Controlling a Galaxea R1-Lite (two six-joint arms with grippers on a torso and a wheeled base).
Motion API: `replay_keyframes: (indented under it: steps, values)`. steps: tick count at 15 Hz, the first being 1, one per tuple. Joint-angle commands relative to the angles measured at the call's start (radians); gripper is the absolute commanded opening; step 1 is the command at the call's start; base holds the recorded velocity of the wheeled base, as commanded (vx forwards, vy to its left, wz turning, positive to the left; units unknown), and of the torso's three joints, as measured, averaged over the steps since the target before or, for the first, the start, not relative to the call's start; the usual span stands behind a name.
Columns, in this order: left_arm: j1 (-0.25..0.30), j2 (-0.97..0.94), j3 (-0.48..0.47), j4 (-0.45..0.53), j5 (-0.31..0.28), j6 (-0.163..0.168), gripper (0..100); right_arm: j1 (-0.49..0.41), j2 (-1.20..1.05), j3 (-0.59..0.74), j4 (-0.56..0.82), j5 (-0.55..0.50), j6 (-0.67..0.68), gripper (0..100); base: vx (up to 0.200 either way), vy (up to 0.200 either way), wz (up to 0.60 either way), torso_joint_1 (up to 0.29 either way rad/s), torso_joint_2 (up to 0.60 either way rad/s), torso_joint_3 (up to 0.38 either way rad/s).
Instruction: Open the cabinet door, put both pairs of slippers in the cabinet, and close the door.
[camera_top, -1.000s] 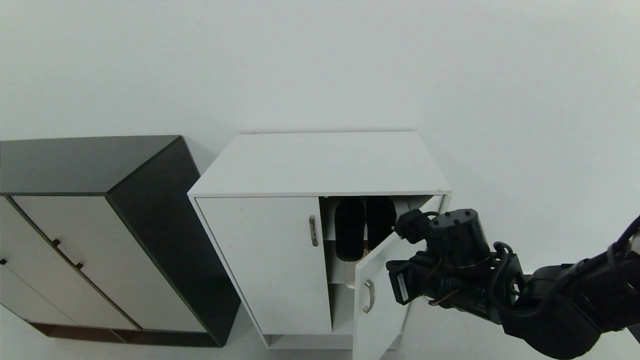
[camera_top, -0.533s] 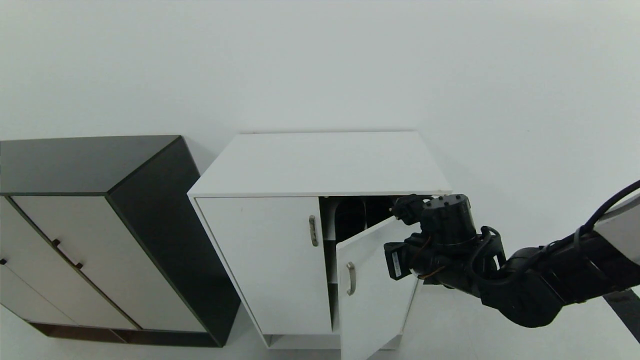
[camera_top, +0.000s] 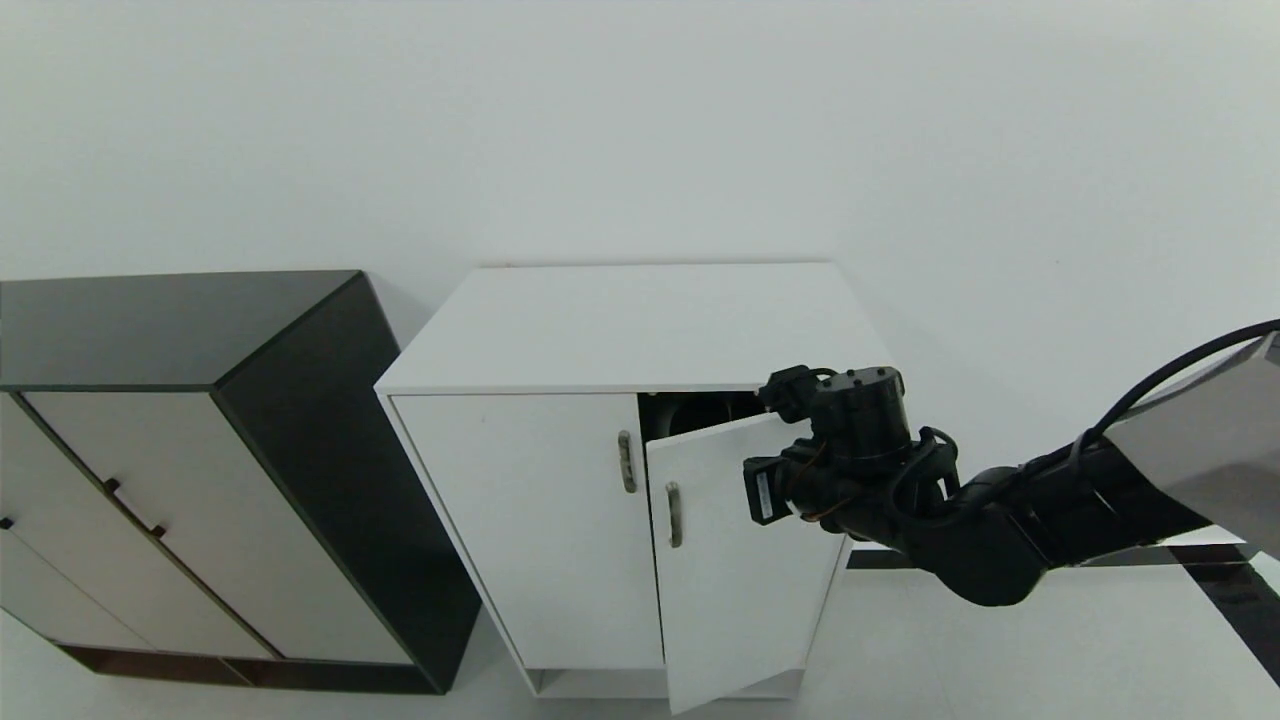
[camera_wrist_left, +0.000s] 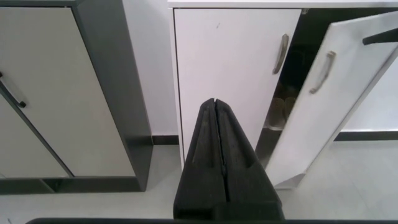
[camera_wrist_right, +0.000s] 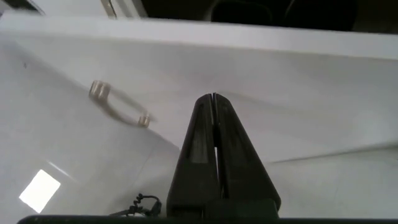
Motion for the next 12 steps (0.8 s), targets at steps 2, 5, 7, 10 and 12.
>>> replay_keyframes:
  steps: [2,5,7,10,12]
  values:
    - [0.000,0.000,0.000,0.000,0.001,0.000,0,-0.016,0.033,-0.040,0.001,0.009,0.001,0,0.000,0.000,0.00,0.000,0.00,0.000]
    - [0.000,0.000,0.000,0.000,0.001,0.000,0,-0.027,0.045,-0.064,0.001,0.009,0.001,0,0.000,0.000,0.00,0.000,0.00,0.000]
    - [0.000,0.000,0.000,0.000,-0.001,0.000,0,-0.031,0.052,-0.080,0.001,0.009,0.001,0,0.000,0.000,0.00,0.000,0.00,0.000]
    - [0.000,0.000,0.000,0.000,0.001,-0.002,0,-0.045,0.053,-0.097,0.003,0.009,0.001,0,0.000,0.000,0.00,0.000,0.00,0.000]
    - [0.000,0.000,0.000,0.000,0.001,-0.002,0,-0.053,0.064,-0.118,0.033,0.010,0.001,0,0.000,0.000,0.00,0.000,0.00,0.000]
